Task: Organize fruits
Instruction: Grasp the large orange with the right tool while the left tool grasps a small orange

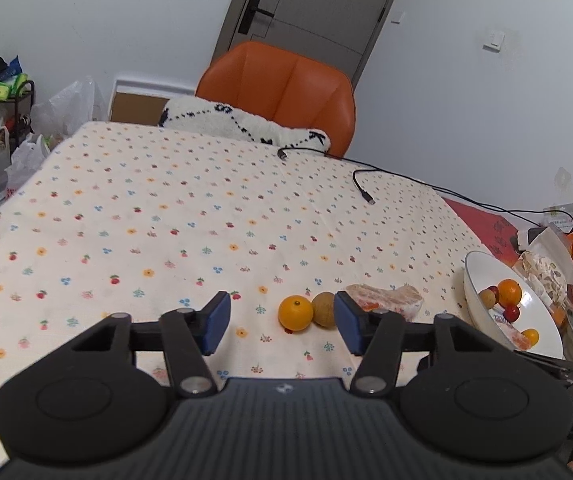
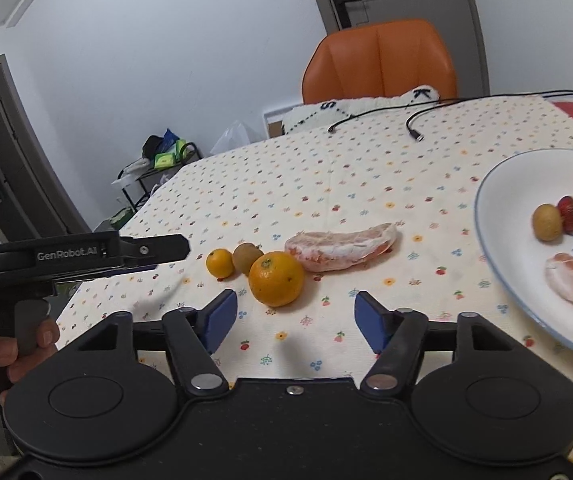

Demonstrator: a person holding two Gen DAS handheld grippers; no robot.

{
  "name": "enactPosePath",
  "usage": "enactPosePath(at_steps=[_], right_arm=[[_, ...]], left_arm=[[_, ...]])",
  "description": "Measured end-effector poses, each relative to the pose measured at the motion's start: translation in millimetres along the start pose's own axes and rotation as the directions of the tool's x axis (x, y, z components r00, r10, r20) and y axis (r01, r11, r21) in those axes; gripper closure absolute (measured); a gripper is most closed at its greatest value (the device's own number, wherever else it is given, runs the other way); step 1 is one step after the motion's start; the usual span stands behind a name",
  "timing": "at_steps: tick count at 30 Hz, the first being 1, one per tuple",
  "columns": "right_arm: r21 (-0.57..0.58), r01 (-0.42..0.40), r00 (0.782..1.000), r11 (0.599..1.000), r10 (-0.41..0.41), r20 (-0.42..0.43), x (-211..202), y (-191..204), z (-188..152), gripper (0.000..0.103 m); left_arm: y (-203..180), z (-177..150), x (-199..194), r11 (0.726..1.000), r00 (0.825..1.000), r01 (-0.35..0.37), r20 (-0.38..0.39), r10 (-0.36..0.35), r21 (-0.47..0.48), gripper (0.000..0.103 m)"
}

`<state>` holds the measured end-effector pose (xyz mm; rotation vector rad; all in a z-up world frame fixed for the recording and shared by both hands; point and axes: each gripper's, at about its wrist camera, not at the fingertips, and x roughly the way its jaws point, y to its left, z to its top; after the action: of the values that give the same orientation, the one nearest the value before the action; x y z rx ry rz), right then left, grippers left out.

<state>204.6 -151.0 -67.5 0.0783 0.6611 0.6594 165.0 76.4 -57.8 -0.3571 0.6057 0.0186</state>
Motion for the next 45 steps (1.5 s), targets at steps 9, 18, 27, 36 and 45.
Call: enactPosePath(at_steps=[9, 18, 27, 36, 45], right_arm=[[-0.011, -0.018, 0.999, 1.0, 0.018, -0.029, 19, 5, 6, 0.046], [-0.015, -0.028, 0.999, 0.999, 0.028, -0.047, 38, 10, 8, 0.067], [0.001, -0.031, 0.999, 1.0, 0.031, -0.044, 31, 5, 7, 0.069], [0.012, -0.004, 1.0, 1.0, 0.004, -0.028, 22, -4, 5, 0.069], [0.021, -0.012, 1.0, 1.0, 0.012, 0.009, 6, -5, 5, 0.069]], left_arm=[[2, 1, 16, 1.0, 0.999, 0.03, -0.026, -0.03, -0.002, 0.056], [10, 4, 22, 0.999, 0.998, 0.048, -0.044, -0.049, -0.017, 0.058], [4, 0, 34, 0.997, 0.995, 0.081, -0.06, -0.081, 0.002, 0.063], [6, -5, 40, 0.997, 0.995, 0.071, -0.062, -0.072, -0.007, 0.081], [-1, -5, 23, 0.998, 0.997, 0.065, -0.041, -0.065, 0.002, 0.081]])
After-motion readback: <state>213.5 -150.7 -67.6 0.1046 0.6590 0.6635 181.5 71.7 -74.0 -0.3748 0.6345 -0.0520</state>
